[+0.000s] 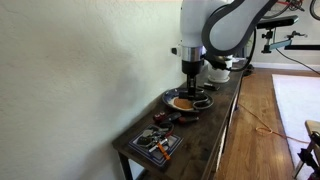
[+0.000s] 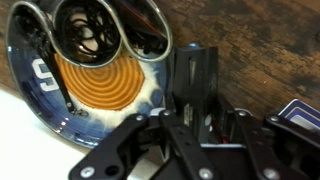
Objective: Put the black gadget on the huge tray
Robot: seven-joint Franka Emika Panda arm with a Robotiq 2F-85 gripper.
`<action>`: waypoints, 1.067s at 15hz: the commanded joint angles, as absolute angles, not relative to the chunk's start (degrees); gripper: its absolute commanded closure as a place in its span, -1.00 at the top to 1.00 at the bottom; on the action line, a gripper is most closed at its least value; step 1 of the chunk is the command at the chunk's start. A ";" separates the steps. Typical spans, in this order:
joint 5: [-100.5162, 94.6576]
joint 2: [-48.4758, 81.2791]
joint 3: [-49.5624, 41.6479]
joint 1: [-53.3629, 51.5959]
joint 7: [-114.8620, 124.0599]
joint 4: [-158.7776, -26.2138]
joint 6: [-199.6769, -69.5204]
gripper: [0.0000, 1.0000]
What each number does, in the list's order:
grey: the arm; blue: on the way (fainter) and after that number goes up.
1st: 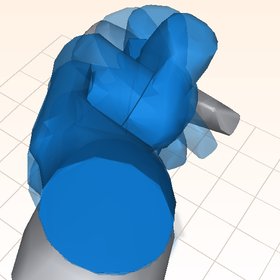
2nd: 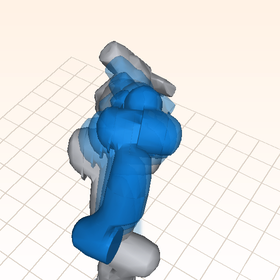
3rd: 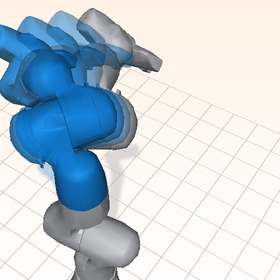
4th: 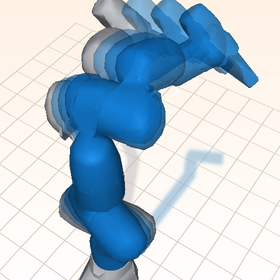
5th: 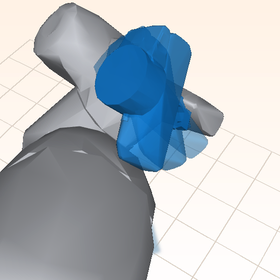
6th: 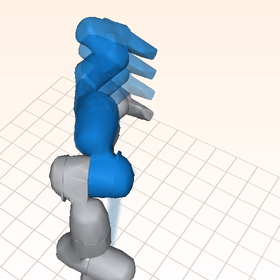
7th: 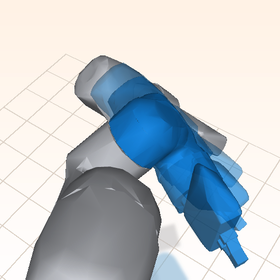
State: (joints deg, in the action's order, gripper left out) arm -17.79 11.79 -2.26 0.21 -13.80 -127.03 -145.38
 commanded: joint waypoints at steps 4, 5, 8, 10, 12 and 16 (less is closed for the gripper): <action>-23.22 11.72 -5.12 0.79 -9.38 -124.63 -144.33 -0.65; -23.28 12.61 -5.44 1.01 -9.29 -123.92 -144.83 -0.65; -22.63 14.99 -5.96 1.74 -9.70 -121.70 -145.16 -0.65; -22.45 16.91 -6.21 2.12 -9.98 -119.90 -145.55 -0.65; -21.89 18.98 -6.32 2.42 -10.31 -117.91 -145.68 -0.65; -21.12 23.08 -6.23 2.86 -10.95 -113.72 -145.86 -0.65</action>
